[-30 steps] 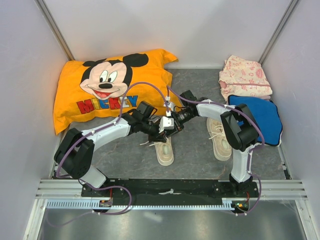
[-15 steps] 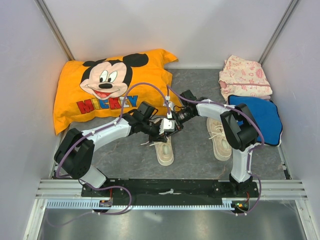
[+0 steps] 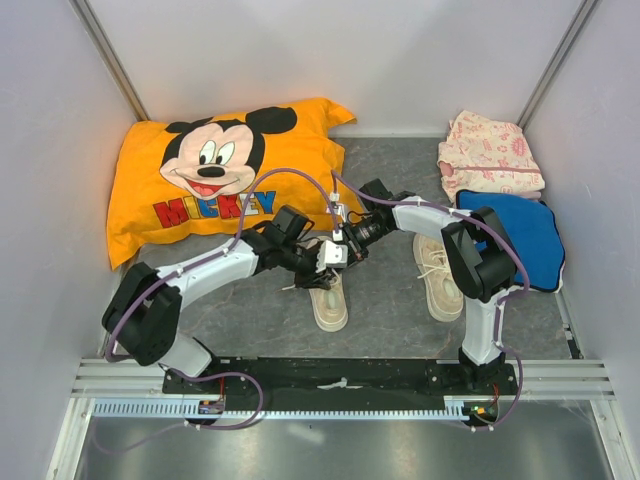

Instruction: Tie the shoes

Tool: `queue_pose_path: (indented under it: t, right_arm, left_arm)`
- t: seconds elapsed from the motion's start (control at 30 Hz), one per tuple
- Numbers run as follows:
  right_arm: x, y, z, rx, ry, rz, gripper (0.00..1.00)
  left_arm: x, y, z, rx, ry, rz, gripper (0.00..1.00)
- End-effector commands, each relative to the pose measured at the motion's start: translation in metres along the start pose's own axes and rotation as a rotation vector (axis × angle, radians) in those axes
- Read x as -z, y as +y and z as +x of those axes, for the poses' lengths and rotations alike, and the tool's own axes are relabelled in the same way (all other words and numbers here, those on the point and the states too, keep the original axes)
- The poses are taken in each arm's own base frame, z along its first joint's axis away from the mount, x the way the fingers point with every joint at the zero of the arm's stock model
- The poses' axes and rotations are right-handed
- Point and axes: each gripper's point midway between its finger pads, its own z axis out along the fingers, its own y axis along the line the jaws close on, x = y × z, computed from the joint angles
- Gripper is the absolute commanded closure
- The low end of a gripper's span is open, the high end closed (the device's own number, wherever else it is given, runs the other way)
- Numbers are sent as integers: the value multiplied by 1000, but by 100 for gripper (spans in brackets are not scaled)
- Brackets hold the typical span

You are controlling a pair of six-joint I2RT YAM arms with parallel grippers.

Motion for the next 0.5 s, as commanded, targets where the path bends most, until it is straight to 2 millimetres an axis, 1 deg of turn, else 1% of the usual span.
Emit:
queue_pose_path:
  t: [0.0, 0.03, 0.1, 0.13, 0.17, 0.2, 0.23, 0.3, 0.33, 0.37, 0.4, 0.43, 0.47]
  right_arm:
    - [8, 14, -13, 94, -27, 18, 100]
    - [9, 13, -12, 91, -28, 23, 100]
    - [10, 13, -14, 100, -37, 40, 100]
    - [10, 13, -14, 104, -40, 45, 100]
    - [11, 14, -16, 110, -48, 51, 100]
    - [12, 15, -15, 115, -53, 56, 100]
    - [12, 14, -16, 118, -59, 65, 100]
    - [13, 15, -17, 121, -69, 77, 100]
    - [14, 13, -17, 125, -74, 91, 100]
    - [15, 13, -19, 140, -81, 98, 100]
    - [15, 14, -18, 118, -88, 103, 100]
    - [15, 13, -18, 118, -93, 113, 100]
    - [16, 12, -19, 124, -101, 119, 100]
  left_arm:
    - [14, 3, -2, -17, 10, -72, 58]
    - [19, 1, -4, -9, 8, -84, 56]
    - [25, -3, -4, -4, 0, -94, 48]
    - [29, -4, -3, 12, -2, -101, 48]
    - [37, -5, -10, 1, -22, -122, 48]
    - [41, -7, -9, 12, -29, -131, 48]
    - [49, -3, -10, 48, -49, -159, 48]
    - [62, 2, -20, 64, -91, -200, 49]
    - [70, 10, -20, 114, -109, -237, 49]
    - [76, 17, -25, 124, -132, -264, 49]
    - [81, 25, -28, 139, -146, -289, 49]
    - [86, 31, -28, 179, -159, -312, 49]
    - [87, 37, -29, 191, -168, -320, 49]
